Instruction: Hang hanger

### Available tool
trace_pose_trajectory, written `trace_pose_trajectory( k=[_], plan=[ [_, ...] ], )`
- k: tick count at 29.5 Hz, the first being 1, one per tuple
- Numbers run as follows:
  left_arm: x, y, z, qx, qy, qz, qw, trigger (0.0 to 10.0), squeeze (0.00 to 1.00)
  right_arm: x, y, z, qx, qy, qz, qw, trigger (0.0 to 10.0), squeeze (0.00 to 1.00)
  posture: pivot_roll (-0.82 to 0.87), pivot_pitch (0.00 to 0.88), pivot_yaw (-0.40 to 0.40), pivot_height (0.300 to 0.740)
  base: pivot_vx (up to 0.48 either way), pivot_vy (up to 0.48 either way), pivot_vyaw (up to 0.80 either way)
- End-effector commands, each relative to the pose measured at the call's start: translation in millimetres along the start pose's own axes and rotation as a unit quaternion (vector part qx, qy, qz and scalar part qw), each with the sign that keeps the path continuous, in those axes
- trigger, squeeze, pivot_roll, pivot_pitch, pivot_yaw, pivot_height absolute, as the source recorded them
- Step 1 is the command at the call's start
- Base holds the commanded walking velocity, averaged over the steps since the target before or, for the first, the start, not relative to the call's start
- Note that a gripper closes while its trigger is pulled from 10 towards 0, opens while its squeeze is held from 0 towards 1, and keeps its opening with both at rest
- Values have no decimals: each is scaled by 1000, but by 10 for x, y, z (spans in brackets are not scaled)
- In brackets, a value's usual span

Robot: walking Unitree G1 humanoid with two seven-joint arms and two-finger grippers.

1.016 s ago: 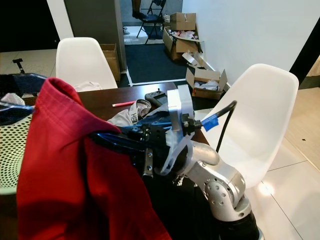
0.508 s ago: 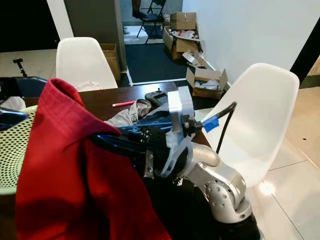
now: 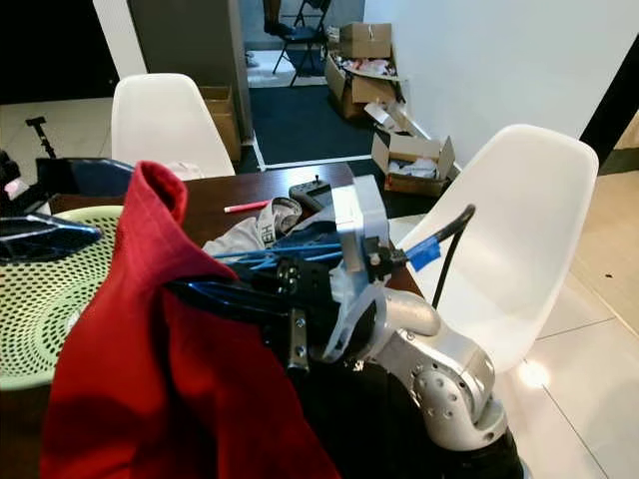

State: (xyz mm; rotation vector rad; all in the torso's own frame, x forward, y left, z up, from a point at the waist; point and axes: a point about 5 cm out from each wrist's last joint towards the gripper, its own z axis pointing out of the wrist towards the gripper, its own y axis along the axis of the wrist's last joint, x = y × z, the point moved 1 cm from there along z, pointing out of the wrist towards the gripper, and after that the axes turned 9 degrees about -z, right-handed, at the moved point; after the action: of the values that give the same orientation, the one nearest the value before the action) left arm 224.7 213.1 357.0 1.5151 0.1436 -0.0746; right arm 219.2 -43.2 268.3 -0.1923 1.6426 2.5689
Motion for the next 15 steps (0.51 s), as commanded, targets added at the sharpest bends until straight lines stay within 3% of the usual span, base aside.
trace_pose_trajectory(
  k=[1, 15],
  plan=[
    [-25, -1, 68, 3, -22, -1, 1000, 10000, 0, 65, 13, 35, -2, 17, -1, 1000, 0, 0, 122, 40, -33, 740, 0, 0, 0],
    [-38, -43, 94, 2, -43, -14, 999, 10000, 0, 69, 13, 34, 2, 19, -2, 1000, 0, 0, 114, 40, -31, 740, 0, 0, 0]
  ],
)
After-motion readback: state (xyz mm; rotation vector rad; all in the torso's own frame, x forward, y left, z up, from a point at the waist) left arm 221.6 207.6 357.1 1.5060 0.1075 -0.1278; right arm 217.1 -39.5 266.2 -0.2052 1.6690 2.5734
